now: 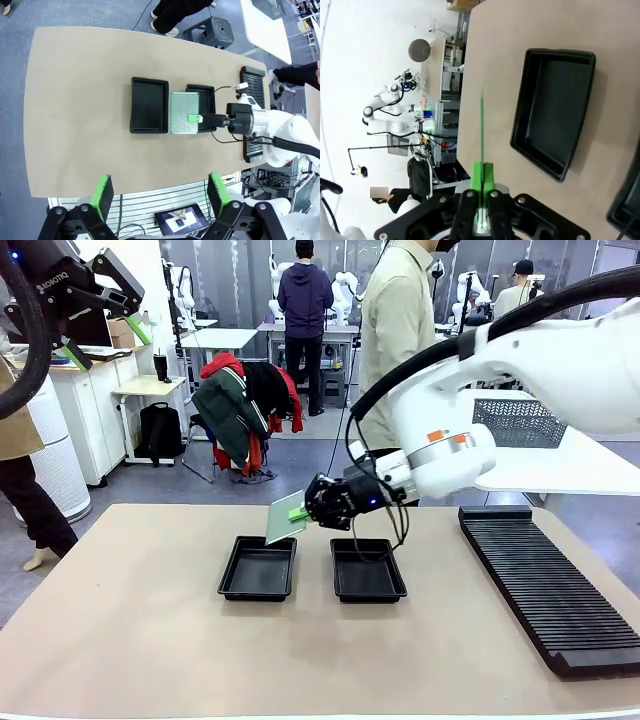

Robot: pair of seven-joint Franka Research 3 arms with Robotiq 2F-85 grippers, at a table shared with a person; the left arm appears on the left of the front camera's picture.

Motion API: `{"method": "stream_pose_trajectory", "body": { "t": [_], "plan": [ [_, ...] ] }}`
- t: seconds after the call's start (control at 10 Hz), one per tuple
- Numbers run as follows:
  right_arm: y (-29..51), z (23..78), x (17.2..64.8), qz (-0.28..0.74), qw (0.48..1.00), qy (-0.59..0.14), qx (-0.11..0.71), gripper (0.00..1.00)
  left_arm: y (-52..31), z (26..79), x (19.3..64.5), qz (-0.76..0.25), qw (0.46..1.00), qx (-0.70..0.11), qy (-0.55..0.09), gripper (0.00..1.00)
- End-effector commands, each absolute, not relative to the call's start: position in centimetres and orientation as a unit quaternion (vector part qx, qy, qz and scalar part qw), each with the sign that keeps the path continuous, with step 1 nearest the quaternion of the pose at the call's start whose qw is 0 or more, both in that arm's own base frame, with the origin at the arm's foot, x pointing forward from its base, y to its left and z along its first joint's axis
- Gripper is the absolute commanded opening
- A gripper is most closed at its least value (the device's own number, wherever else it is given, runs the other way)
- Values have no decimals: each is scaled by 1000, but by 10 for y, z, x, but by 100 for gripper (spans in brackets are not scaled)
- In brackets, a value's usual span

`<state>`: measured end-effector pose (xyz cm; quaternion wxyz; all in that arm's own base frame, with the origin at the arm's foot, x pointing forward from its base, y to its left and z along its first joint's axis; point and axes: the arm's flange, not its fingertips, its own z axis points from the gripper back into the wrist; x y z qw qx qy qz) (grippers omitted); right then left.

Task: Inspect and transfer BCBs to ESD trays.
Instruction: Pick up the Blank PCB from the PCB Rack and place it in the left ESD tray.

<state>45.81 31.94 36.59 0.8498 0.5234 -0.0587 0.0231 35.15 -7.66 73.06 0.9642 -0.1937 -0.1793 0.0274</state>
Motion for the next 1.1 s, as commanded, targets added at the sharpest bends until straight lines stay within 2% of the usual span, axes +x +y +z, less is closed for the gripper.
{"method": "stream_pose_trajectory", "body": {
  "t": [0.0,0.5,1.0],
  "plan": [
    [341,343,467,14,851,-77,520,2,-77,730,352,28,964,-196,-179,100],
    [373,295,472,-10,870,-76,486,2,-77,730,352,28,964,-196,-179,100],
    [393,277,476,-15,890,-66,451,2,-77,730,352,28,964,-196,-179,100]
  ]
}}
